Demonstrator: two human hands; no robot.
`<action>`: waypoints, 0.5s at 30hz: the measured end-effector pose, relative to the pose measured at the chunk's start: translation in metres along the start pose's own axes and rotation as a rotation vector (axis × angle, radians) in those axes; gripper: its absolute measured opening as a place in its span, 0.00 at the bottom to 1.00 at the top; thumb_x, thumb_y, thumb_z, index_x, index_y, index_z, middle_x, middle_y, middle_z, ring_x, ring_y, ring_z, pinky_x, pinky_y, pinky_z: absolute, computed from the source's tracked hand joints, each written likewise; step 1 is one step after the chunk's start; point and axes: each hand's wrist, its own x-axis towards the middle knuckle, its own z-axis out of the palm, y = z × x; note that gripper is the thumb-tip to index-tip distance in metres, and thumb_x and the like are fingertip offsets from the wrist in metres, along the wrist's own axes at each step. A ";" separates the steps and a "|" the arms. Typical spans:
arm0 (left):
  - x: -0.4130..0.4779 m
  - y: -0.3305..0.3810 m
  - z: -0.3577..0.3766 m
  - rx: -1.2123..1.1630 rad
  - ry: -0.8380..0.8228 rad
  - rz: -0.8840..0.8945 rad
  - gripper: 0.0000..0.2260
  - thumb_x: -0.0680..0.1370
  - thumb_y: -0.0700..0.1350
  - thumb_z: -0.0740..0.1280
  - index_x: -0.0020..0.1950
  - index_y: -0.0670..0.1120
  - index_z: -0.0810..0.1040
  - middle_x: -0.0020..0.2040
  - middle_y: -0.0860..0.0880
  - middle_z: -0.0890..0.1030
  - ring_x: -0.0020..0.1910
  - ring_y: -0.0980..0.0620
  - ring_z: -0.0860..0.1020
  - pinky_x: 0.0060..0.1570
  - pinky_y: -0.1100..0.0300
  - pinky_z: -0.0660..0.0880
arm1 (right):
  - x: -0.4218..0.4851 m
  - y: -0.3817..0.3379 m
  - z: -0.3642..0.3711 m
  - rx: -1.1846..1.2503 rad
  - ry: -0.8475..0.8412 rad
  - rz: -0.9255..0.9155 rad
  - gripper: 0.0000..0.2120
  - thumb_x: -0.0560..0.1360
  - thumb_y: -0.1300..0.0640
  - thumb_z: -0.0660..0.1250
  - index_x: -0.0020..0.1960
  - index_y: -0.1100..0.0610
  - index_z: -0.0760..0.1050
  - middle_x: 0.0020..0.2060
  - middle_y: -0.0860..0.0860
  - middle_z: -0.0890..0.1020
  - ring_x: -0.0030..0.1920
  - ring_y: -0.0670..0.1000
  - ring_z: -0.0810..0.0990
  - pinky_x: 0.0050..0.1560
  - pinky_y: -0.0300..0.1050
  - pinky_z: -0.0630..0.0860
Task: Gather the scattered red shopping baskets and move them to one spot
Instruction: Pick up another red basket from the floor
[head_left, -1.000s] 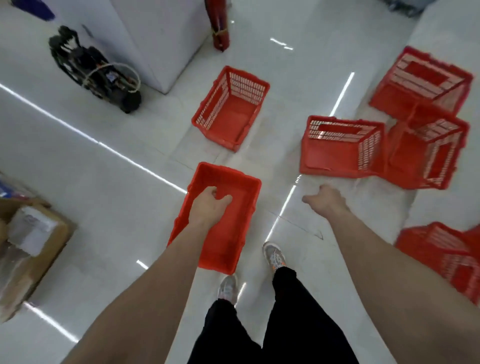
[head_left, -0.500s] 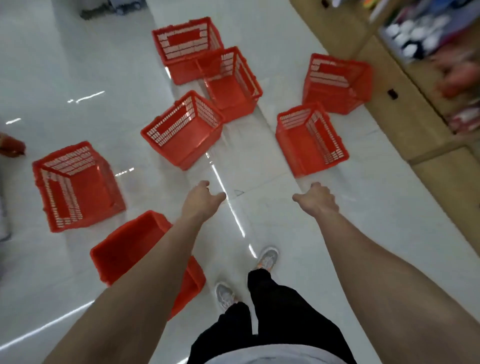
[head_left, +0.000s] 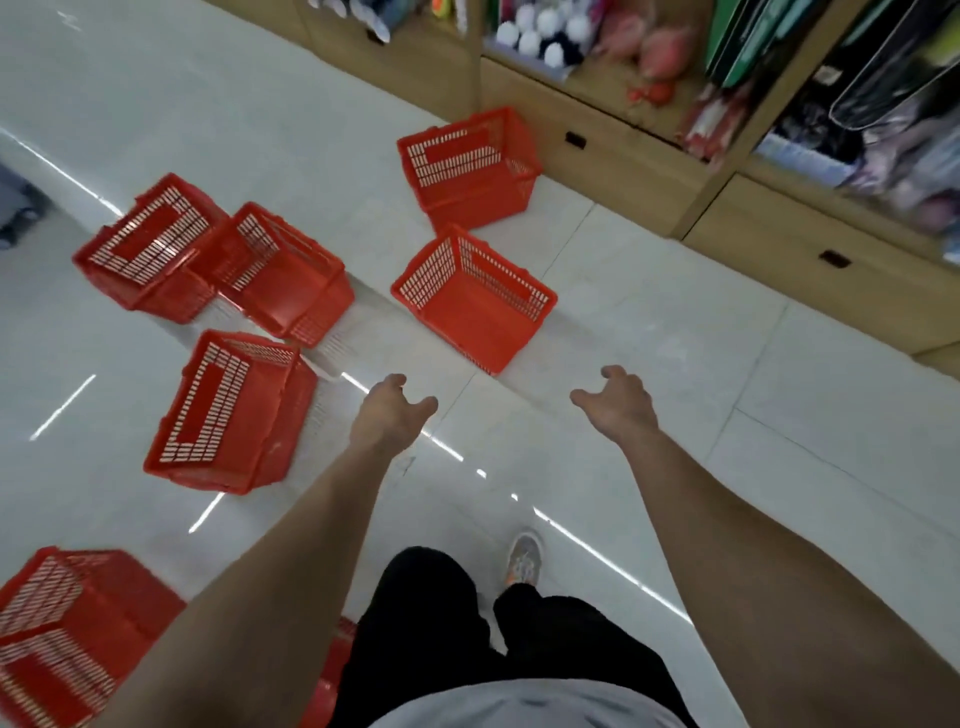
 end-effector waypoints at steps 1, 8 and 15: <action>0.011 0.010 -0.003 0.017 0.001 0.009 0.33 0.75 0.56 0.70 0.75 0.44 0.67 0.71 0.44 0.74 0.66 0.44 0.74 0.62 0.53 0.70 | 0.010 -0.004 -0.004 0.010 -0.001 0.005 0.36 0.73 0.43 0.70 0.76 0.53 0.64 0.70 0.57 0.70 0.69 0.61 0.71 0.67 0.55 0.70; 0.126 0.065 -0.025 0.040 -0.029 0.031 0.32 0.75 0.55 0.70 0.74 0.42 0.68 0.70 0.42 0.74 0.66 0.44 0.74 0.60 0.53 0.70 | 0.099 -0.046 -0.012 0.043 -0.019 0.089 0.35 0.74 0.43 0.70 0.77 0.53 0.64 0.71 0.57 0.70 0.69 0.61 0.71 0.66 0.55 0.70; 0.302 0.119 -0.041 0.027 -0.060 0.062 0.24 0.75 0.54 0.71 0.66 0.43 0.75 0.62 0.45 0.80 0.60 0.45 0.78 0.49 0.56 0.70 | 0.229 -0.119 0.004 0.086 -0.057 0.184 0.36 0.75 0.45 0.71 0.78 0.55 0.62 0.71 0.57 0.69 0.67 0.59 0.74 0.64 0.55 0.73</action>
